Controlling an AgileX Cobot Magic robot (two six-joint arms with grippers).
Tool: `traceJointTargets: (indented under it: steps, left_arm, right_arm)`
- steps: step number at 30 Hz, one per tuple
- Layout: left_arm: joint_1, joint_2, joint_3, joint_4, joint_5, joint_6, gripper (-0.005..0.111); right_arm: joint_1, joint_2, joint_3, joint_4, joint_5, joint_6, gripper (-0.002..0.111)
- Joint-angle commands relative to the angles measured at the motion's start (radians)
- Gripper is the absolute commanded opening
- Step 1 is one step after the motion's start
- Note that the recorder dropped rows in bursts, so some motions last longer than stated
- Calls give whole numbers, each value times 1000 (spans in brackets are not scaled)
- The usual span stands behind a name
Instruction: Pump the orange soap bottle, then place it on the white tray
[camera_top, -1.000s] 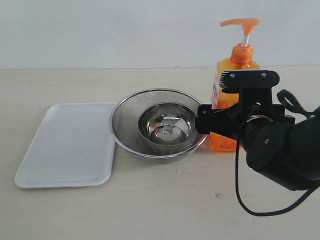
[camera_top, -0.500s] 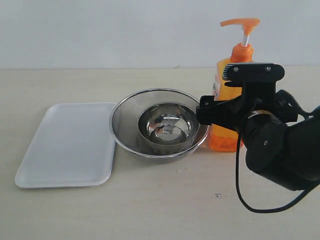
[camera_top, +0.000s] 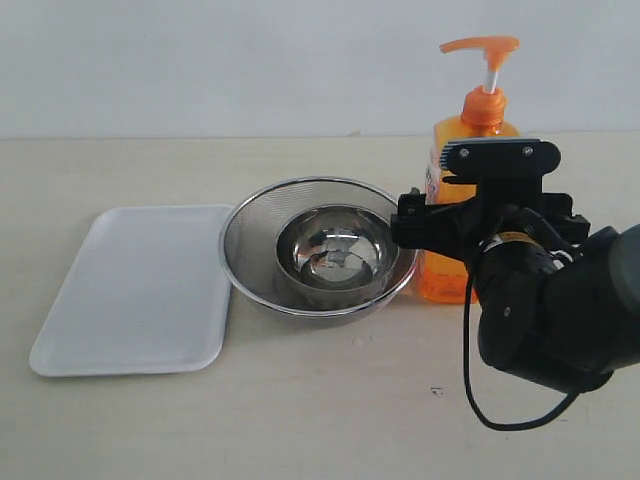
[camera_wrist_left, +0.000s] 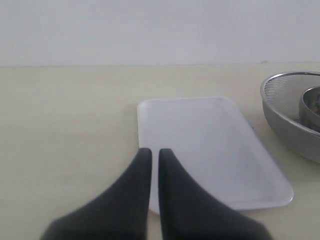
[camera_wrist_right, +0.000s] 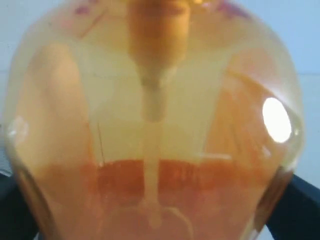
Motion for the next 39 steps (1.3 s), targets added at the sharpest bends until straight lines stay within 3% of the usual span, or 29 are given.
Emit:
traceJointTargets:
  steps: [1, 27, 31, 39]
  left_arm:
    - [2, -3, 4, -7, 0, 3, 5]
    - [2, -3, 4, -7, 0, 3, 5]
    - [2, -3, 4, -7, 0, 3, 5]
    - [2, -3, 4, -7, 0, 3, 5]
  right_arm:
    - [-1, -1, 4, -12, -41, 5, 105]
    - [-1, 1, 4, -19, -104, 44, 103]
    - [-1, 1, 4, -19, -104, 44, 84]
    - [-1, 1, 4, -19, -110, 40, 25]
